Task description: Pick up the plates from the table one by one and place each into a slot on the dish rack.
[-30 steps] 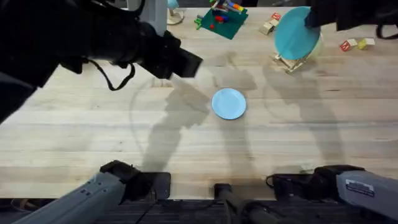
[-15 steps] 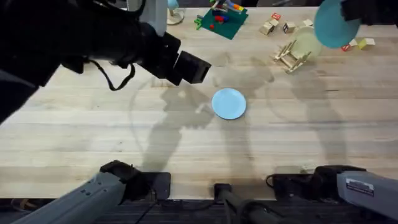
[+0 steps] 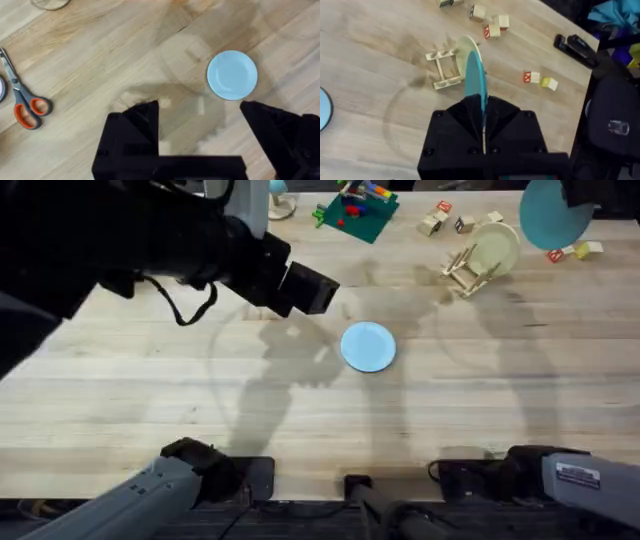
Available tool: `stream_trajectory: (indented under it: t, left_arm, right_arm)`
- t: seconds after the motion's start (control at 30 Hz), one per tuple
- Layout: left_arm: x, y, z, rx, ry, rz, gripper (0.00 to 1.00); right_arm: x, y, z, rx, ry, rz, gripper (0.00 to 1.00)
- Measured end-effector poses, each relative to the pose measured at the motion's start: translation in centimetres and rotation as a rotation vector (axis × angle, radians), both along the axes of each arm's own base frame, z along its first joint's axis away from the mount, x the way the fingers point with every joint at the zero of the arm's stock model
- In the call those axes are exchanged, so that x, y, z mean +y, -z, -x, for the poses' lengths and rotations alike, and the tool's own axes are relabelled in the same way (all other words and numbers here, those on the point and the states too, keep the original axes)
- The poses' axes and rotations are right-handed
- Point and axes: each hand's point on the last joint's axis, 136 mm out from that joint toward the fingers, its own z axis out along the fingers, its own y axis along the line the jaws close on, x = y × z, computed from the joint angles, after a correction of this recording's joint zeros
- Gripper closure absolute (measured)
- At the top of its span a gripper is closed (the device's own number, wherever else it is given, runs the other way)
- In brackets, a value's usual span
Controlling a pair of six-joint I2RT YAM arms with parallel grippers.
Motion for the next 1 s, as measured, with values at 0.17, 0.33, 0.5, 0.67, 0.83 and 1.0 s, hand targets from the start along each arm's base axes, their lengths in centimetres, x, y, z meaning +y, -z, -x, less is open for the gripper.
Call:
stream_trajectory:
  t: [0.17, 0.33, 0.5, 0.67, 0.83, 1.0]
  left_arm:
    - [0.0, 0.0, 0.0, 0.000, 0.000, 0.000, 0.008]
    - [0.0, 0.0, 0.0, 0.000, 0.000, 0.000, 0.008]
    - [0.0, 0.0, 0.0, 0.000, 0.000, 0.000, 0.008]
    - [0.0, 0.0, 0.0, 0.002, 0.000, -0.001, 0.008]
    - [0.1, 0.1, 0.1, 0.007, 0.000, -0.003, 0.008]
    - [0.1, 0.1, 0.1, 0.008, 0.000, -0.003, 0.008]
  right_arm:
    - [0.1, 0.4, -0.2, 0.008, -0.020, -0.039, 0.972]
    - [-0.3, 2.0, -0.9, 0.048, -0.022, -0.091, 0.972]
    - [-0.3, 3.5, -1.6, 0.088, -0.028, -0.109, 0.972]
    - [-0.4, 4.9, -3.1, 0.104, -0.046, -0.105, 0.972]
    - [-0.7, 6.3, -4.9, 0.106, -0.076, -0.082, 0.972]
    - [-0.8, 7.4, -6.1, 0.109, -0.093, -0.071, 0.972]
